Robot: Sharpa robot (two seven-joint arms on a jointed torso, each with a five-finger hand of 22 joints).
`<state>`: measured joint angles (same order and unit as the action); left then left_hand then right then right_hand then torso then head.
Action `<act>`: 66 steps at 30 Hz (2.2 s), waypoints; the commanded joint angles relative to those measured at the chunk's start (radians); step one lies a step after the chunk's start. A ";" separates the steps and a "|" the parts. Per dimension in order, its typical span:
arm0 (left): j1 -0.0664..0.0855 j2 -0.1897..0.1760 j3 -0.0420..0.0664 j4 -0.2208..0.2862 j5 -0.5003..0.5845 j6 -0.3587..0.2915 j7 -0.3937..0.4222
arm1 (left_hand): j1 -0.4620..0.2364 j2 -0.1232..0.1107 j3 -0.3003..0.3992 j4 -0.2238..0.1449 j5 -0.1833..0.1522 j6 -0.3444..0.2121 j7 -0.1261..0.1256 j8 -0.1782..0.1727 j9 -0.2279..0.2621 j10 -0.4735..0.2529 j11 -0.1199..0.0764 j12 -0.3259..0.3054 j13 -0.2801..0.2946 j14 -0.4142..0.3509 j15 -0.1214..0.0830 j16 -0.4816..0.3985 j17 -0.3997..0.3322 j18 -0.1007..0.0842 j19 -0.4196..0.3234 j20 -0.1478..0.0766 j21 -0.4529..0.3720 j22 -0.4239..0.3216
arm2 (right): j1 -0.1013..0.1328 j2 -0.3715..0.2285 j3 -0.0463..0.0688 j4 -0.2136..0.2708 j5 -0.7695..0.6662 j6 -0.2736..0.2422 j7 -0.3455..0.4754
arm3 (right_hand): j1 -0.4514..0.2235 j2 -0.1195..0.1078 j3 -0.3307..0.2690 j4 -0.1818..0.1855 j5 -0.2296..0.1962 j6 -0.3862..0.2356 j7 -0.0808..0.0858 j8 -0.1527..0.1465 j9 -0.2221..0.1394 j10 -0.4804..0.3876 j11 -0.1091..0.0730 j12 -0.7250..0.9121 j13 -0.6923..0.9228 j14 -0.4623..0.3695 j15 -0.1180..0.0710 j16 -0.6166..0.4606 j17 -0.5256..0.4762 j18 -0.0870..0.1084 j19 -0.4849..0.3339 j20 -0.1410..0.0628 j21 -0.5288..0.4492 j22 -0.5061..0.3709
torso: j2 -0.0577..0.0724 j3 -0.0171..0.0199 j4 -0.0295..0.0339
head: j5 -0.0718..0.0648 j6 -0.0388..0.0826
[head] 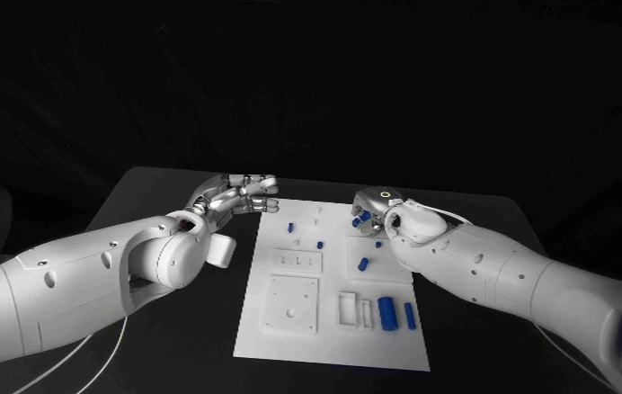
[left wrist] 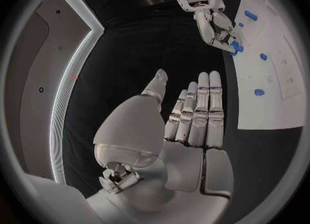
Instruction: Assemble the parts on the task board
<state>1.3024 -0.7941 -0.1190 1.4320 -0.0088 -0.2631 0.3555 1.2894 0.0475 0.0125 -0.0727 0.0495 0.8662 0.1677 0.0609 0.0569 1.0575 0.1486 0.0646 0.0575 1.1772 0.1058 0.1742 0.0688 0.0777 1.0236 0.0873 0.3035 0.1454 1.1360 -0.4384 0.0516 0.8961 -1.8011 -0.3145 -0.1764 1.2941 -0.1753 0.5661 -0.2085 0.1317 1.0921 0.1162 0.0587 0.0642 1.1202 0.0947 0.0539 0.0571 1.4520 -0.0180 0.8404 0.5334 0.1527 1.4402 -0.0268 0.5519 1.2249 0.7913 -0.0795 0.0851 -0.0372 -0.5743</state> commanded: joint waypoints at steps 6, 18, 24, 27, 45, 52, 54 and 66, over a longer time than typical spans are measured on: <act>0.001 0.001 0.001 0.002 -0.002 0.012 0.012 | -0.007 0.008 -0.005 -0.005 0.002 0.006 0.000 -0.001 0.001 -0.010 0.000 -0.004 0.001 -0.005 0.002 -0.002 -0.001 0.002 -0.005 0.003 0.004 -0.003 | -0.001 0.010 0.000 -0.013 -0.016 0.011 -0.004 | 0.002 0.000 0.019 0.009 -0.009 -0.004 0.002 0.003 0.001 -0.024 0.003 0.003 0.000 -0.001 0.010 0.006 -0.003 0.010 0.015 0.001 -0.019 0.017 | 0.006 -0.0026 -0.0003 | -0.006 0.000; 0.001 0.002 0.001 0.000 -0.002 0.013 0.008 | -0.008 0.008 -0.005 -0.004 0.002 0.005 0.000 -0.001 0.001 -0.013 0.001 -0.004 0.001 -0.005 0.003 -0.002 -0.001 0.003 -0.005 0.004 0.005 -0.004 | -0.001 0.013 0.000 -0.014 -0.007 0.023 0.001 | -0.011 0.012 0.081 0.023 -0.023 0.013 0.000 0.004 0.002 -0.001 -0.002 0.003 0.000 -0.002 0.008 0.013 -0.004 0.009 0.022 0.000 -0.033 0.044 | 0.016 -0.0062 -0.0014 | -0.010 0.002; 0.001 0.002 0.001 -0.002 -0.003 0.013 0.003 | -0.008 0.008 -0.005 -0.004 0.002 0.005 0.000 -0.001 0.001 -0.013 0.001 -0.004 0.001 -0.005 0.003 -0.002 -0.001 0.003 -0.005 0.004 0.005 -0.004 | -0.001 0.013 0.000 -0.015 0.002 0.020 0.006 | -0.015 0.017 0.095 0.027 -0.026 0.018 0.000 0.004 0.002 0.010 -0.004 0.003 0.000 -0.003 0.007 0.014 -0.006 0.008 0.024 -0.001 -0.041 0.055 | 0.018 -0.0076 -0.0007 | -0.013 -0.003; 0.001 0.003 0.001 -0.002 -0.004 0.013 0.001 | -0.008 0.008 -0.005 -0.004 0.002 0.005 0.000 -0.001 0.001 -0.013 0.001 -0.004 0.001 -0.005 0.003 -0.002 -0.001 0.003 -0.005 0.004 0.005 -0.004 | -0.001 0.014 0.000 -0.016 0.004 0.018 0.007 | -0.016 0.018 0.096 0.030 -0.029 0.018 0.000 0.004 0.002 0.011 -0.005 0.003 0.000 -0.003 0.007 0.013 -0.007 0.007 0.025 -0.002 -0.044 0.057 | 0.019 -0.0087 0.0001 | -0.015 -0.005; 0.001 0.002 0.001 -0.005 -0.005 0.012 -0.004 | -0.007 0.010 -0.002 -0.006 0.002 0.008 0.000 -0.001 0.001 -0.017 0.001 -0.004 0.001 -0.001 0.001 0.003 -0.001 0.003 -0.003 0.002 0.011 -0.008 | -0.001 0.012 0.000 -0.012 0.001 -0.047 -0.003 | 0.011 0.058 0.142 0.005 -0.072 0.101 -0.013 0.008 0.014 0.149 -0.039 0.005 0.004 -0.002 -0.015 0.021 -0.004 -0.009 0.031 -0.020 0.014 0.111 | 0.021 -0.0100 -0.0013 | -0.013 -0.007; 0.001 0.001 0.001 -0.005 -0.004 0.012 -0.004 | -0.008 0.010 -0.002 -0.006 0.002 0.009 0.000 -0.001 0.001 -0.017 0.001 -0.004 0.001 -0.001 0.001 0.003 -0.001 0.003 -0.003 0.002 0.011 -0.008 | -0.001 0.013 0.000 -0.009 -0.012 -0.095 -0.016 | 0.024 0.063 0.112 -0.017 -0.075 0.129 -0.025 0.005 0.016 0.229 -0.060 0.005 0.010 -0.002 -0.031 0.021 0.001 -0.028 0.031 -0.040 0.054 0.145 | 0.023 -0.0106 -0.0016 | -0.012 -0.003; 0.001 0.001 0.001 -0.005 -0.004 0.012 -0.004 | -0.007 0.009 -0.001 -0.007 0.002 0.008 0.000 -0.001 0.001 -0.018 0.001 -0.004 0.001 -0.003 0.002 0.003 -0.001 0.003 -0.004 0.003 0.011 -0.009 | -0.001 0.013 0.000 -0.007 -0.014 -0.106 -0.018 | 0.026 0.063 0.112 -0.021 -0.075 0.129 -0.024 0.005 0.015 0.227 -0.059 0.006 0.009 -0.002 -0.030 0.020 0.001 -0.029 0.030 -0.041 0.055 0.146 | 0.023 -0.0106 -0.0017 | -0.011 -0.002; 0.001 0.001 0.001 -0.006 -0.004 0.011 -0.004 | -0.008 0.009 -0.001 -0.008 0.002 0.008 0.000 -0.001 0.001 -0.020 0.002 -0.005 0.001 -0.004 0.002 0.002 -0.001 0.003 -0.005 0.003 0.012 -0.010 | 0.004 0.013 0.001 0.042 -0.024 -0.140 -0.041 | 0.028 0.059 0.113 -0.025 -0.075 0.125 -0.023 0.005 0.011 0.218 -0.056 0.005 0.007 -0.002 -0.029 0.018 0.001 -0.030 0.030 -0.041 0.057 0.148 | 0.024 -0.0125 -0.0015 | -0.006 0.009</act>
<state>1.3025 -0.7946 -0.1190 1.4248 -0.0093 -0.2628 0.3454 1.2855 0.0514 0.0098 -0.0754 0.0495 0.8662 0.1677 0.0609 0.0567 1.0435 0.1486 0.0646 0.0575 1.1772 0.1058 0.1741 0.0688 0.0777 1.0237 0.0874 0.3111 0.1358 1.1387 -0.4276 0.0522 0.9327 -1.8036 -0.4285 -0.1992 1.3154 -0.1144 0.6787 -0.2278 0.0578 1.2171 0.0881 0.0634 0.0764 1.3033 0.0764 0.0577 0.0579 1.4506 -0.0445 0.8579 0.5334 0.1222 1.4668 -0.0610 0.6065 1.3079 0.8149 -0.0916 0.0832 -0.0436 -0.5685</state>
